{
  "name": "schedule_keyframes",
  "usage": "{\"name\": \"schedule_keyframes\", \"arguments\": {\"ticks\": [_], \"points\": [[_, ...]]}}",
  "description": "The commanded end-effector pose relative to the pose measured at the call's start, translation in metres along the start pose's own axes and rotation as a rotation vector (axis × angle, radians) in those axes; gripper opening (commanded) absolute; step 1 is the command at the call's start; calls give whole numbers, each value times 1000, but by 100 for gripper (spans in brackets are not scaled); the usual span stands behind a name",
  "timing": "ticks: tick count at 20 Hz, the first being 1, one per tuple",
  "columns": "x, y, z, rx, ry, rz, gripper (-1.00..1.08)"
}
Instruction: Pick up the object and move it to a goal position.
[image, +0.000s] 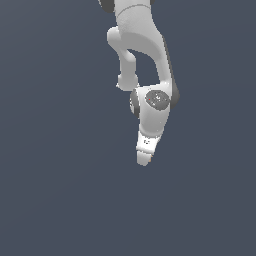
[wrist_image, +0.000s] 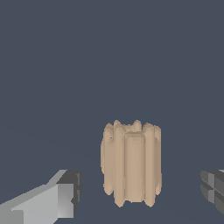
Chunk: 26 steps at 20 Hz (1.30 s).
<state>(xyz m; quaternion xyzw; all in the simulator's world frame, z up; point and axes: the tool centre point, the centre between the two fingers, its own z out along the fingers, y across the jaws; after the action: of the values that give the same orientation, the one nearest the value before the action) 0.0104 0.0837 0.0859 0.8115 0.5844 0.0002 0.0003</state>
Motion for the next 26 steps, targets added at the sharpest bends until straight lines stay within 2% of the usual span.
{"name": "schedule_keyframes", "arguments": {"ticks": [1,8,13,14,26], "points": [[0,0,7,1,0,-1,100],[0,-2,40,1,0,-5,100],[0,-1,48,1,0,-5,100],[0,-1,48,1,0,-5,-100],[1,0,46,0,0,-5,-100]]}}
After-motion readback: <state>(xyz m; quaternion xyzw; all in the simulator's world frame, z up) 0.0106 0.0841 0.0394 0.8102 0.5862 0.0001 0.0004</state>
